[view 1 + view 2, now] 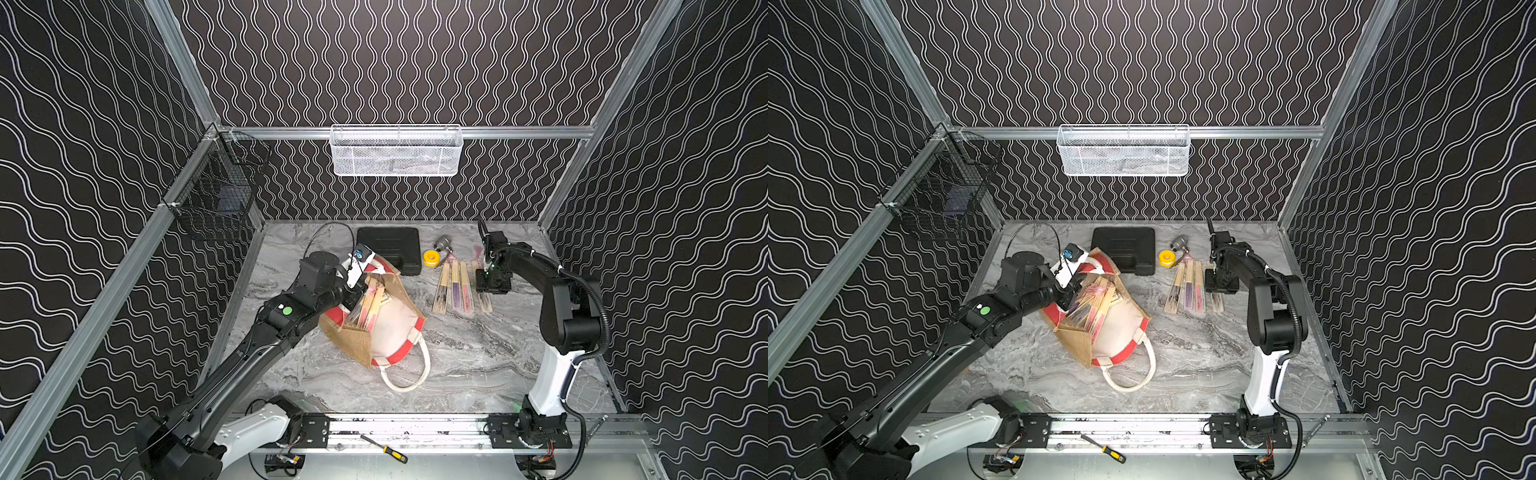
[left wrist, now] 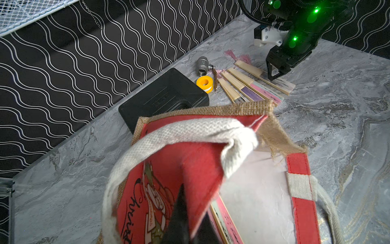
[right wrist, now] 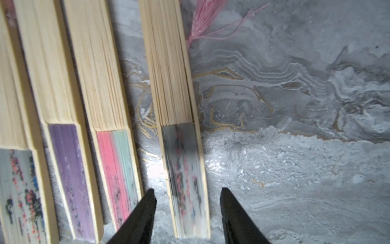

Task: Take out the folding fans from the tote bags
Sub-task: Place the folding fan at the center of the board, then pick up the folding fan from the canvas bag.

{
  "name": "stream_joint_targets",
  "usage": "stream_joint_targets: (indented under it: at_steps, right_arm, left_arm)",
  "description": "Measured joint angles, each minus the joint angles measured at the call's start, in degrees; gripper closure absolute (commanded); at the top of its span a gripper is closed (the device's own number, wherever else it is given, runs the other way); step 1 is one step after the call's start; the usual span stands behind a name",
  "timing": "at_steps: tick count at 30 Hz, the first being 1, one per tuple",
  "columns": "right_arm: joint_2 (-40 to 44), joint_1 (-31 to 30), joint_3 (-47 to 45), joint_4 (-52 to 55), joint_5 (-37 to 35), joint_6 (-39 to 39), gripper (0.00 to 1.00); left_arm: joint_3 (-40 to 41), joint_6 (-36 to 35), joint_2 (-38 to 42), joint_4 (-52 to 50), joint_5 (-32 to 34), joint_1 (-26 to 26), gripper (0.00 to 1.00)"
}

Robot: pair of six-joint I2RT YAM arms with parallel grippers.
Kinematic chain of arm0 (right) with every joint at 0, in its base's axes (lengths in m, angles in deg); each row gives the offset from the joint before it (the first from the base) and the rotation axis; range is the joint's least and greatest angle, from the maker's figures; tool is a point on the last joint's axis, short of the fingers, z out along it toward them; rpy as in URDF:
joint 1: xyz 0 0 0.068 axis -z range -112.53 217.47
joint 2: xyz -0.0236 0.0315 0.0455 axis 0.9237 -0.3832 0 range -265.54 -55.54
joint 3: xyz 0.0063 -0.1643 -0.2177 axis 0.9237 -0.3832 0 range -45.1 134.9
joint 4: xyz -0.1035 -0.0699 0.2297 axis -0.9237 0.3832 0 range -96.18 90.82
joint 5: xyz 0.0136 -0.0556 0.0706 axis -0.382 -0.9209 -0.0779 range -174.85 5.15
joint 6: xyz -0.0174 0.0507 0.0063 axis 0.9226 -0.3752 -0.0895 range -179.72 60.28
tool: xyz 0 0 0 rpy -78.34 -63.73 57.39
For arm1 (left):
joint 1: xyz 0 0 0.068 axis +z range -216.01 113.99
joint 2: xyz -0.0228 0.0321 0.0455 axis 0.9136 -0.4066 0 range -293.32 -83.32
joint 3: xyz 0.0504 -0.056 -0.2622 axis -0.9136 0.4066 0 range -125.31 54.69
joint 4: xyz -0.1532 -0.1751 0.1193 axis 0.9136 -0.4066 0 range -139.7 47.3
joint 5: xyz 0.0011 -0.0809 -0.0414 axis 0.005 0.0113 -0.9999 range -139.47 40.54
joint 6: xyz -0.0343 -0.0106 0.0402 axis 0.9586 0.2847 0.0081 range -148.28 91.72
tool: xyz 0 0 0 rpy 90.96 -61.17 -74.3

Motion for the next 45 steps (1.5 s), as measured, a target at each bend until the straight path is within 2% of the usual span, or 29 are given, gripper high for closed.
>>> stream_joint_targets:
  at_steps: [3,9,15,18,22,25,29,34,37,40,45]
  right_arm:
    - [1.75,0.02,-0.57,-0.35,0.50,-0.70,0.48]
    - [10.49,0.04,-3.15,-3.61,5.68,-1.55,0.51]
    - [25.59,0.04,-14.34,-13.00,16.79,-6.62,0.53]
    - [35.04,0.04,-22.97,-20.20,24.52,-12.15,0.56]
    - [46.38,-1.16,-35.65,-30.21,34.01,-23.21,0.58]
    - [54.69,-6.45,-43.56,-37.97,37.79,-32.79,0.58]
    - [62.53,-21.11,-46.07,-43.36,35.10,-39.10,0.58]
    - [65.72,-37.44,-49.53,-48.15,25.07,-42.75,0.59]
    - [62.42,-44.28,-51.28,-50.03,19.71,-44.19,0.60]
    - [56.76,-50.42,-49.16,-50.38,14.23,-44.00,0.61]
    - [47.39,-55.56,-45.46,-52.74,8.63,-42.01,0.63]
  left_arm:
    - [0.00,0.00,0.00,0.00,0.17,-0.07,1.00]
    - [0.00,0.00,0.00,0.00,0.31,-0.11,1.00]
    - [0.00,0.00,0.02,-0.02,0.28,-0.13,1.00]
    - [0.00,0.00,0.02,-0.04,0.13,-0.15,1.00]
    - [-0.02,0.00,-0.04,-0.09,-0.11,-0.17,1.00]
    - [-0.04,0.02,-0.07,-0.13,-0.22,-0.17,1.00]
    - [-0.33,0.02,-0.24,-0.42,-0.37,-0.17,1.00]
    - [-0.61,0.04,-0.81,-0.48,-0.52,-0.17,1.00]
    - [-0.79,0.07,-1.01,-0.48,-0.52,-0.17,1.00]
    - [-0.79,0.07,-1.07,-0.48,-0.52,-0.17,1.00]
    - [-0.79,0.07,-1.11,-0.46,-0.52,-0.17,1.00]
